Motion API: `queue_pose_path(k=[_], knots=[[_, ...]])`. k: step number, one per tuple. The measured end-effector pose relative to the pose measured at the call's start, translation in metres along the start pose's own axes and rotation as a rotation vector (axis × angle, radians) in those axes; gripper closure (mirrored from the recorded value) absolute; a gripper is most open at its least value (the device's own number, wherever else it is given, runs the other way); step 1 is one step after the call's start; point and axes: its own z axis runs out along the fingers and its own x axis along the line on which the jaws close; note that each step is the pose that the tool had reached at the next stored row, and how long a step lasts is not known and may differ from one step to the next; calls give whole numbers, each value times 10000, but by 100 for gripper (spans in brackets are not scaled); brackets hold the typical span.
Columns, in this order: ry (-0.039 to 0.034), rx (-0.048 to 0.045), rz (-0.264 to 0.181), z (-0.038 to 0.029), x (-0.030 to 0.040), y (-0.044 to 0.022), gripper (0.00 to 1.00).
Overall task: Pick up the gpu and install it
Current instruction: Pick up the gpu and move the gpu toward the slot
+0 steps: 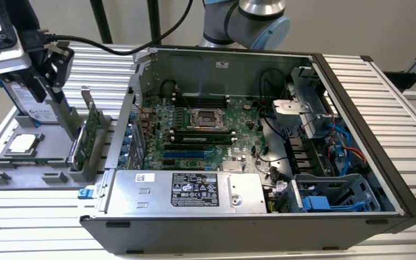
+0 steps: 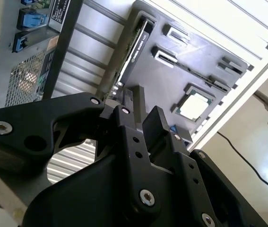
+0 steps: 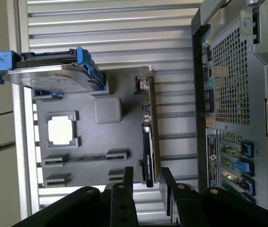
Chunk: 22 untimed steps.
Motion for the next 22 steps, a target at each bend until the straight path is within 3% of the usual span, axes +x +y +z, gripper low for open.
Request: queue_pose_path(k=[22], knots=[[0, 0, 0, 97, 0, -5, 0]])
